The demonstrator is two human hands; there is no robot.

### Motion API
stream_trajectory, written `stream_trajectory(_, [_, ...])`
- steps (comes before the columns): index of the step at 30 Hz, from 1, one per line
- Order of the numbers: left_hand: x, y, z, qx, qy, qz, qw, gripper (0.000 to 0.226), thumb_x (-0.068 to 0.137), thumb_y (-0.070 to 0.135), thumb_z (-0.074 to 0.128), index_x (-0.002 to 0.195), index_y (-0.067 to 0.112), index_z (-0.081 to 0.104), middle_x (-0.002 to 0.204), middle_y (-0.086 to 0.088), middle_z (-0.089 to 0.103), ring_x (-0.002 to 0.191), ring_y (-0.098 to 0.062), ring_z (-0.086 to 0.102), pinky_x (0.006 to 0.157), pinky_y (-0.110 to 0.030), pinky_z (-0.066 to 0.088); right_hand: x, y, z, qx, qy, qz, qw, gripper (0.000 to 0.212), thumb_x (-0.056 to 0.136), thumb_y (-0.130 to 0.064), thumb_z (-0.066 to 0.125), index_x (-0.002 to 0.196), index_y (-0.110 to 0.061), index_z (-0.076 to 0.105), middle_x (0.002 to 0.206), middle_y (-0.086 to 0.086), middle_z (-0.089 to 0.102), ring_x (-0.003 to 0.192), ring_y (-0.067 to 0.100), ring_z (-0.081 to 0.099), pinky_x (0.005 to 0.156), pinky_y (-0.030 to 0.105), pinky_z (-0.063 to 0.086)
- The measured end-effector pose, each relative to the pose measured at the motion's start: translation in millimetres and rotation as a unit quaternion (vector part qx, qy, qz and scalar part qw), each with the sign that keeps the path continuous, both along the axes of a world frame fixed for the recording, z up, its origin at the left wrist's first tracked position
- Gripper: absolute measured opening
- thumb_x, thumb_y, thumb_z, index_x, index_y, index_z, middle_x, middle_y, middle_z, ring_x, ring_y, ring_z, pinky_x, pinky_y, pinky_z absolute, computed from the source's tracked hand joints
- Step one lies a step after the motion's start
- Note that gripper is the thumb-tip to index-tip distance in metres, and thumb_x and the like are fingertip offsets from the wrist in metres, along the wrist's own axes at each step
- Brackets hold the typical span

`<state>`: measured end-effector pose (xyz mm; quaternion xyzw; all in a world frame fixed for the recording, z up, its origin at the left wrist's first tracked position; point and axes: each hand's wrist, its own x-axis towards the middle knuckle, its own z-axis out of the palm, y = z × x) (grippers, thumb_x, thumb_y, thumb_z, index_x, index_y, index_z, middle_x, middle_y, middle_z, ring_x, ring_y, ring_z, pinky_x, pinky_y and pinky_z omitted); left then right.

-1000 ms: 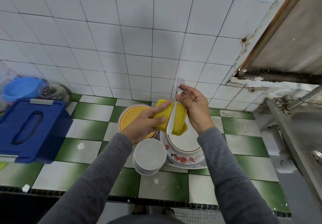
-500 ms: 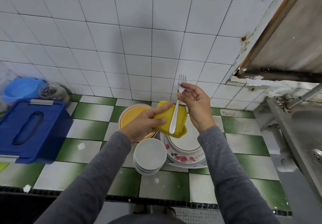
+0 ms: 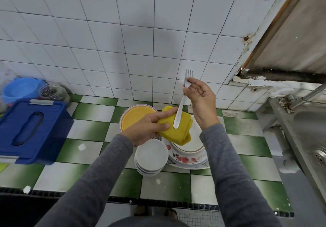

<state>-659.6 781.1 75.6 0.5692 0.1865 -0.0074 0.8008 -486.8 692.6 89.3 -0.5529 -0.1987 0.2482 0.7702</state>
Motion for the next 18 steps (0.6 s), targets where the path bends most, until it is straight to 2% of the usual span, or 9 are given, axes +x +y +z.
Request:
stream_trajectory(3, [1,0,-1,-0.017,-0.025,0.041,0.999,0.048,0.092,0.006,0.058,0.131,0.035,0.056,0.140,0.003,0.050,0.120,-0.027,0.056,0.092,-0.035,0.056,-1,-2,2,-0.006,-0.005,0.007,1.000,0.035,0.082,0.013,0.070,0.110,-0.010,0.068,0.100,0.002,0.071,0.095,0.013,0.067,0.087,0.025,0.055])
stream_trajectory(6, [5,-1,-1,-0.047,-0.050,0.093,0.993,0.050,0.091,0.004,0.058,0.131,0.032,0.057,0.136,0.004,0.053,0.115,-0.022,0.060,0.088,-0.033,0.057,-11,-5,-3,-0.024,-0.037,0.042,0.998,0.035,0.081,0.014,0.071,0.108,-0.009,0.069,0.097,-0.001,0.072,0.091,0.008,0.068,0.084,0.023,0.055])
stream_trajectory(10, [7,-2,-2,-0.037,-0.059,0.129,0.989,0.050,0.096,-0.003,0.051,0.133,0.031,0.055,0.130,0.004,0.057,0.109,-0.018,0.063,0.084,-0.030,0.057,-17,-10,-5,-0.078,-0.123,0.076,0.986,0.037,0.081,0.010,0.073,0.106,-0.018,0.071,0.098,-0.002,0.073,0.093,0.007,0.068,0.087,0.021,0.054])
stream_trajectory(14, [8,-5,-4,-0.051,-0.062,0.139,0.987,0.049,0.096,-0.004,0.051,0.129,0.032,0.058,0.135,0.001,0.056,0.114,-0.021,0.062,0.084,-0.031,0.057,-19,-14,-6,-0.142,-0.199,0.069,0.967,0.039,0.082,0.003,0.076,0.110,-0.023,0.071,0.100,-0.002,0.068,0.094,0.005,0.065,0.090,0.019,0.052])
stream_trajectory(18, [11,-9,-5,-0.061,-0.050,0.162,0.984,0.046,0.097,0.000,0.053,0.129,0.032,0.059,0.143,-0.005,0.050,0.122,-0.028,0.057,0.085,-0.033,0.058,-22,-15,-10,-0.192,-0.315,0.035,0.929,0.036,0.084,-0.004,0.076,0.116,-0.019,0.069,0.112,-0.003,0.061,0.101,0.009,0.060,0.094,0.018,0.049])
